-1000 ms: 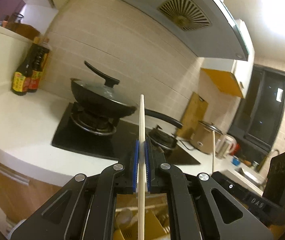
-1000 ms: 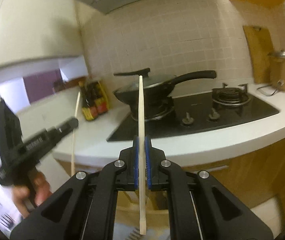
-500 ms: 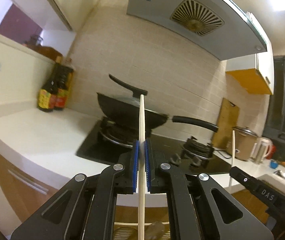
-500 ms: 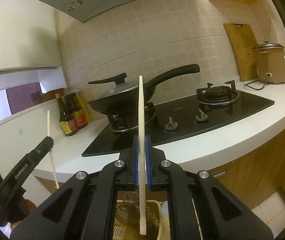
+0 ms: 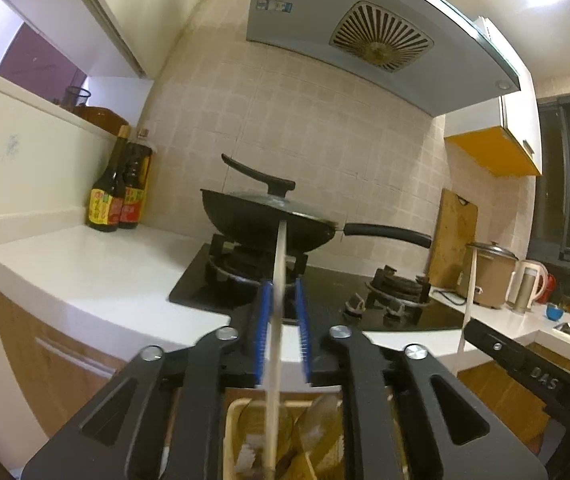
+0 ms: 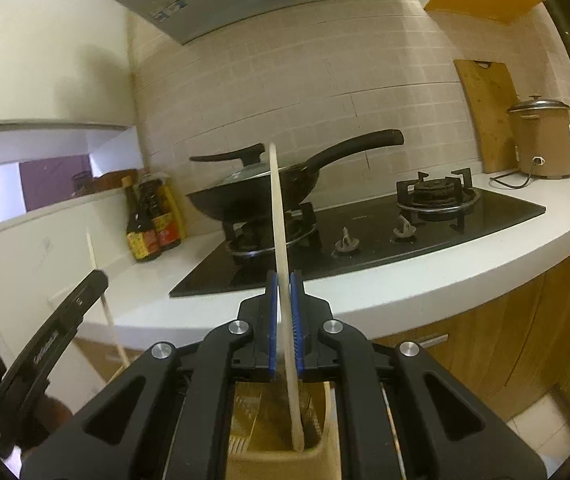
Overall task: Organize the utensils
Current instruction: 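Open both tools to release the chopsticks into the basket, then grasp a pair of chopsticks with the left tool while the right tool grasps another pair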
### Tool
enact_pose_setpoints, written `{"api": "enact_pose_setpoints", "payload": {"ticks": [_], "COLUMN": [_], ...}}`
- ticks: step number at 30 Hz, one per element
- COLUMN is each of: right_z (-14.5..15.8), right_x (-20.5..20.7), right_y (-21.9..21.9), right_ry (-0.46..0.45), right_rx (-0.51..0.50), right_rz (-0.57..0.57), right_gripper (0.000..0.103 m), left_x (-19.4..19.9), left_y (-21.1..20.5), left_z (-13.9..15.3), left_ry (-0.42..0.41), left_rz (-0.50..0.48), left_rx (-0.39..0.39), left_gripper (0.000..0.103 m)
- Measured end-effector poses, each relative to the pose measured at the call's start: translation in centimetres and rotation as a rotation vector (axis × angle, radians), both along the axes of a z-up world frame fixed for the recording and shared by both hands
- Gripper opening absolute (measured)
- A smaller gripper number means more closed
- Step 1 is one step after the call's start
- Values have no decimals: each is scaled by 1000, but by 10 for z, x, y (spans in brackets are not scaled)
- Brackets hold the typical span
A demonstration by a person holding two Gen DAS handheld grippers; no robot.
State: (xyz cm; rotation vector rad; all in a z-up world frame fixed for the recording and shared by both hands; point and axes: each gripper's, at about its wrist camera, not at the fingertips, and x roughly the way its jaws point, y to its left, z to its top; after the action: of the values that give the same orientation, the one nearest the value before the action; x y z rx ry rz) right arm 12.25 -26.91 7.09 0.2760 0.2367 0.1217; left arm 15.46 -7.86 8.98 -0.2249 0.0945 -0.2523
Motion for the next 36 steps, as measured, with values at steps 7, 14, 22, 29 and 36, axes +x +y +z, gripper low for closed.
{"api": "enact_pose_setpoints", "payload": {"ticks": [7,14,22,29,36], "right_z": [0,-10,-41,-79,-123], "right_x": [-47,-97,-138,-153,-150], "right_y": [-1,8,16,17,20], "right_ry": [54,136,323,443,630], "right_rx": [5,-21,-24,7,-10], "right_rz": [34,47,57,81,64], "right_gripper": [28,58,58,58,58], "left_x": [-30,-73,-99,-106,-108], "left_y": [16,30,50,62,52], "left_z": [5,11,-15,-64,-119], "left_ry": [30,66,292,503,730], "left_rz": [-51,-102,-293,-327,-325], "left_rx": [-20,18,-23,50,251], "left_gripper": [49,69,72,71,64]}}
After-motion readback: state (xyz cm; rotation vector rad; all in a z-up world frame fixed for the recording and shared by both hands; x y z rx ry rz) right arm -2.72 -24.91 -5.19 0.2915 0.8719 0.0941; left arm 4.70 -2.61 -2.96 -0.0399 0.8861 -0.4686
